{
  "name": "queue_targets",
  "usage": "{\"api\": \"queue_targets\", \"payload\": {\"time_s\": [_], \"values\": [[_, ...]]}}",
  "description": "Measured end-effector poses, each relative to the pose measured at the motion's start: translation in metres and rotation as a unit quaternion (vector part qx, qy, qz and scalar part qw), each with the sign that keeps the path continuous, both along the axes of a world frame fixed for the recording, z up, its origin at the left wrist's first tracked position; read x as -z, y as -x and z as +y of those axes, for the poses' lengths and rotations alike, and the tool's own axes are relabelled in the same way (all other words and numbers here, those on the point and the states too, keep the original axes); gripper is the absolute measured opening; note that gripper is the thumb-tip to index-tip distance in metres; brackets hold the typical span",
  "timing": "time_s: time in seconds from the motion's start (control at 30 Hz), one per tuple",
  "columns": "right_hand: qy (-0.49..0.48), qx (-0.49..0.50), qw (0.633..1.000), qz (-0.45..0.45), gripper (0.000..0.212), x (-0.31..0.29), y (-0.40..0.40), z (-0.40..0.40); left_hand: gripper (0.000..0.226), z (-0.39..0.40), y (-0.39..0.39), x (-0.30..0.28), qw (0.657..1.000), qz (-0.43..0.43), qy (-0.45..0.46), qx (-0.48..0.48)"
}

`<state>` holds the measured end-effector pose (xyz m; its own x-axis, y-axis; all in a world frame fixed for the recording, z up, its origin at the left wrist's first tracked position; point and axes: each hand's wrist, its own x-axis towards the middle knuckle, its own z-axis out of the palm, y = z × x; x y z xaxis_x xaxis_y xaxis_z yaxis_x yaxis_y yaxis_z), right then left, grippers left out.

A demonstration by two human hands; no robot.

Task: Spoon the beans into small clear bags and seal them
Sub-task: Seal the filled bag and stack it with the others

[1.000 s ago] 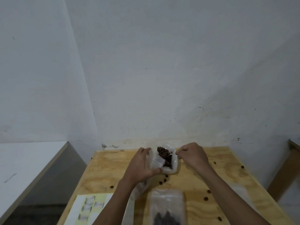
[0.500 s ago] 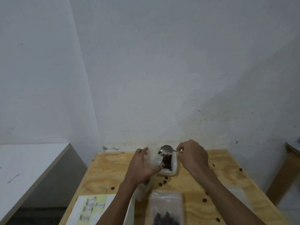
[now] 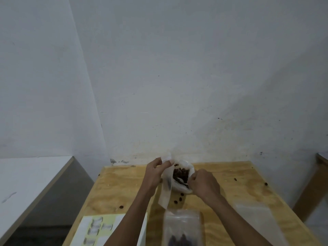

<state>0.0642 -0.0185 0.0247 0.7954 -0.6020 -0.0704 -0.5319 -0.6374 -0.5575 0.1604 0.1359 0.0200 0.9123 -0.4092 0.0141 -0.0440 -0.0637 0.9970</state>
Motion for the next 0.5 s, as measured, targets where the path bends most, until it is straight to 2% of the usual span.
{"api": "queue_targets", "payload": {"time_s": [0.1,0.2,0.3,0.4,0.5], "values": [[-0.085,0.002,0.996,0.000,0.020,0.005,-0.008,-0.012,0.041,0.000,-0.002,0.001,1.000,-0.003,0.008,0.000],[-0.135,0.002,0.991,-0.007,0.024,0.007,-0.015,-0.022,0.042,0.006,-0.004,0.004,0.999,-0.046,-0.025,0.008],[-0.117,-0.003,0.993,-0.024,0.023,0.005,-0.016,-0.024,0.046,0.009,-0.009,0.008,0.993,-0.092,-0.078,0.018],[-0.098,0.004,0.994,-0.040,0.020,0.002,-0.014,-0.025,0.073,0.009,-0.008,0.007,0.982,-0.131,-0.134,0.018],[-0.077,0.010,0.996,-0.049,0.020,-0.007,-0.009,-0.026,0.085,0.011,-0.004,0.005,0.964,-0.182,-0.193,0.017]]}}
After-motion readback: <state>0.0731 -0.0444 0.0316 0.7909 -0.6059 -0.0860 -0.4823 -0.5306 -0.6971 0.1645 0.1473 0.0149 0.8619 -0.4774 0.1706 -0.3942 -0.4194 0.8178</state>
